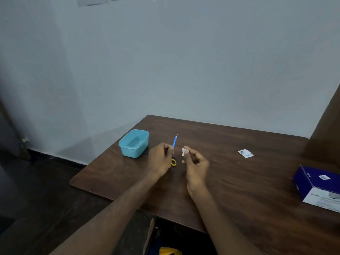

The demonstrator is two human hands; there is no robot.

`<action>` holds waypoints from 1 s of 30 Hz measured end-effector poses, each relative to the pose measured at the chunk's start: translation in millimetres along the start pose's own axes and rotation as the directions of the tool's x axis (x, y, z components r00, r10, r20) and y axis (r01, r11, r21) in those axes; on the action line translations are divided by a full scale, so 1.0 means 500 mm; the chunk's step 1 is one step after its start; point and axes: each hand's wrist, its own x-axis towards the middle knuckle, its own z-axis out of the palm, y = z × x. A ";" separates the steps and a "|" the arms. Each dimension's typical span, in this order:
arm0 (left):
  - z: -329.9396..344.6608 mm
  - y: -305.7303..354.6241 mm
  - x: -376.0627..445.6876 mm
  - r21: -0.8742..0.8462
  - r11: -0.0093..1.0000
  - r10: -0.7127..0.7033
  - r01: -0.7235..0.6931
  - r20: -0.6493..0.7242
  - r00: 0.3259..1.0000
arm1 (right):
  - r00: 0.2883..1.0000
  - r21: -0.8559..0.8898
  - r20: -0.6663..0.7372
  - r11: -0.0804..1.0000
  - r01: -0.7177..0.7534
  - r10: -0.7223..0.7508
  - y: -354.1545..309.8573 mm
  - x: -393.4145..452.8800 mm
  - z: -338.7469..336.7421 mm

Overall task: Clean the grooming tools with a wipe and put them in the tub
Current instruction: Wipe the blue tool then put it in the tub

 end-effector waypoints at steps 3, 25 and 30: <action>0.055 0.028 0.010 -0.081 0.996 0.025 -0.021 0.048 0.999 | 0.999 0.082 -0.048 0.996 0.018 -0.014 -0.019 0.038 -0.038; 0.281 0.076 0.119 -0.299 0.910 0.369 -0.286 0.275 0.888 | 0.994 -0.132 0.007 0.985 -0.110 0.112 -0.018 0.284 -0.227; 0.276 0.068 0.121 -0.302 0.908 0.373 -0.291 0.264 0.890 | 0.996 -0.233 0.091 0.973 0.000 0.021 -0.008 0.277 -0.219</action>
